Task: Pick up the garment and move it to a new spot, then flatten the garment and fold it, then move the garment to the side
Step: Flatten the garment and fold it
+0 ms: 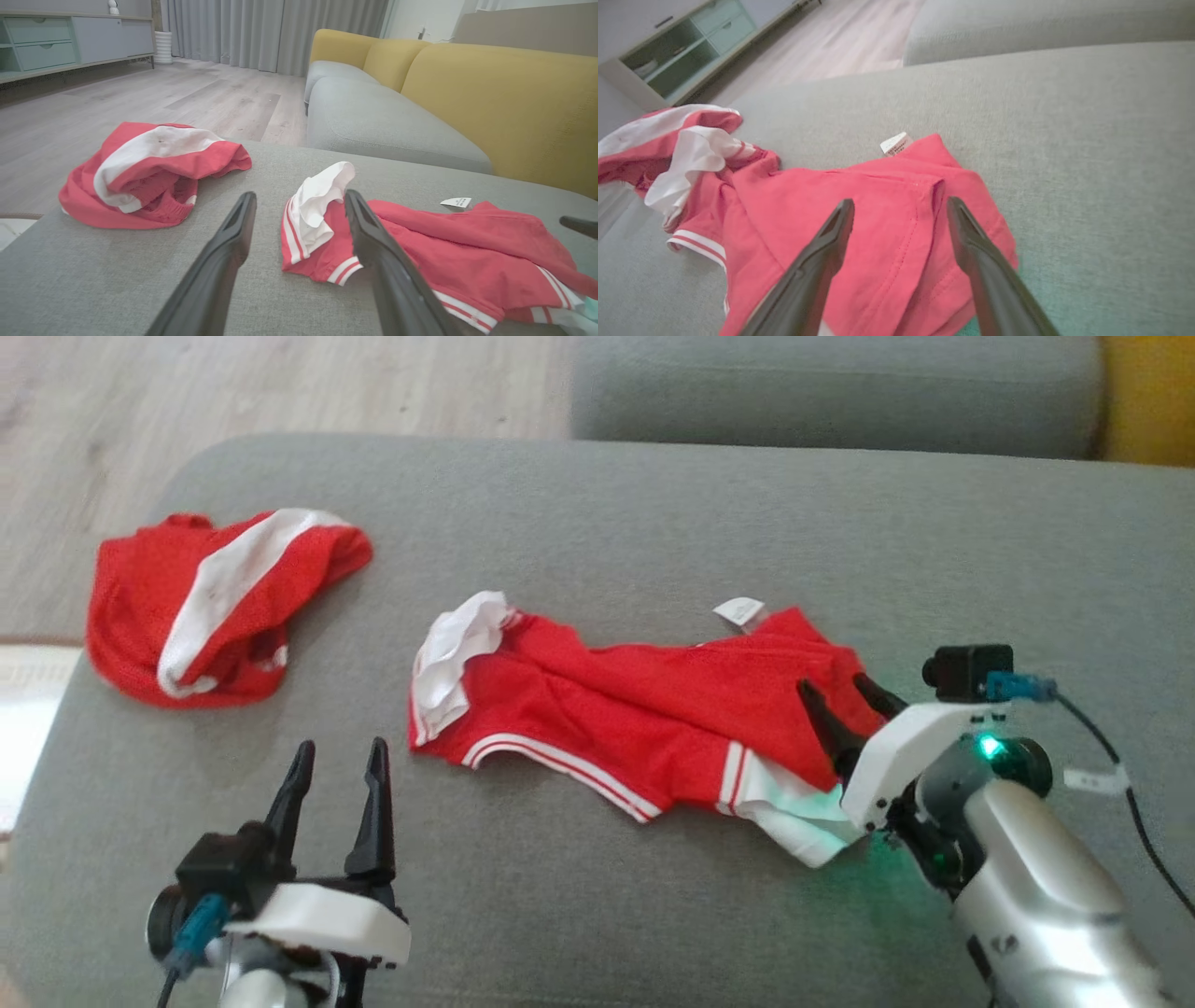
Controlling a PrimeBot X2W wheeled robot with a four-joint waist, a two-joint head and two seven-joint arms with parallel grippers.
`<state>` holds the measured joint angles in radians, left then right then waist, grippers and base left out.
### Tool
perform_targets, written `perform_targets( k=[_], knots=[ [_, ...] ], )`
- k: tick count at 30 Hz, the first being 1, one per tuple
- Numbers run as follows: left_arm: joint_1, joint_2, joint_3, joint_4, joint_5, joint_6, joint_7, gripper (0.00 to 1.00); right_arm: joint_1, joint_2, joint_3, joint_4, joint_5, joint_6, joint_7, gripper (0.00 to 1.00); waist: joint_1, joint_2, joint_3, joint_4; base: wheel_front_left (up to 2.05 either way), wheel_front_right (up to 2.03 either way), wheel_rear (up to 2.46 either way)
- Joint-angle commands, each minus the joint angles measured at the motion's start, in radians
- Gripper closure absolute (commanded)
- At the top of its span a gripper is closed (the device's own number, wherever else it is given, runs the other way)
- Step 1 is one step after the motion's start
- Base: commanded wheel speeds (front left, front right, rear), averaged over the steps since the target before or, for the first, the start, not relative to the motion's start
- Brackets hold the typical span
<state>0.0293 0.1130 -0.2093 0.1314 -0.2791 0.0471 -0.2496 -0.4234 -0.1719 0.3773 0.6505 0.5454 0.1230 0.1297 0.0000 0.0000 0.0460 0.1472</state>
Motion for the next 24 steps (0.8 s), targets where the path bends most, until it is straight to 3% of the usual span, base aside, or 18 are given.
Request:
perform_targets(
  k=[1, 6, 12, 14, 15, 16, 24],
  knots=[
    [-0.056, -0.004, 0.042, -0.026, 0.018, -0.011, -0.012, 0.00, -0.055, -0.003, 0.006, -0.002, 0.016, 0.008, 0.027, 0.00, 0.0000, 0.0000, 0.021, 0.032, 0.00, 0.00, 0.00],
    [-0.059, -0.019, 0.062, -0.012, 0.031, -0.024, -0.012, 0.00, -0.114, 0.010, -0.013, 0.089, 0.042, 0.008, 0.115, 0.00, 0.0000, 0.0000, 0.030, 0.055, 0.00, 0.00, 0.00],
    [-0.065, -0.032, 0.076, 0.001, 0.046, -0.042, -0.012, 0.00, -0.152, 0.023, -0.043, 0.155, 0.042, 0.008, 0.124, 0.02, 0.0000, 0.0000, 0.038, 0.071, 0.00, 0.00, 0.00],
    [-0.069, -0.036, 0.081, 0.006, 0.049, -0.048, -0.012, 0.00, -0.161, 0.023, -0.048, 0.174, 0.038, 0.008, 0.120, 0.28, 0.0000, 0.0000, 0.042, 0.076, 0.00, 0.00, 0.00],
    [-0.072, -0.038, 0.087, 0.010, 0.052, -0.053, -0.012, 0.00, -0.169, 0.024, -0.051, 0.184, 0.033, 0.008, 0.102, 0.71, 0.0000, 0.0000, 0.045, 0.080, 0.00, 0.00, 0.00],
    [-0.072, -0.040, 0.091, 0.013, 0.054, -0.055, -0.012, 0.00, -0.171, 0.027, -0.052, 0.188, 0.033, 0.008, 0.096, 1.00, 0.0000, 0.0000, 0.046, 0.082, 0.00, 0.00, 0.00],
    [-0.067, -0.048, 0.117, 0.028, 0.064, -0.065, -0.012, 0.00, -0.173, 0.025, -0.052, 0.170, 0.037, 0.008, -0.030, 1.00, 0.0000, 0.0000, 0.033, 0.072, 0.00, 0.00, 0.00]
  ],
)
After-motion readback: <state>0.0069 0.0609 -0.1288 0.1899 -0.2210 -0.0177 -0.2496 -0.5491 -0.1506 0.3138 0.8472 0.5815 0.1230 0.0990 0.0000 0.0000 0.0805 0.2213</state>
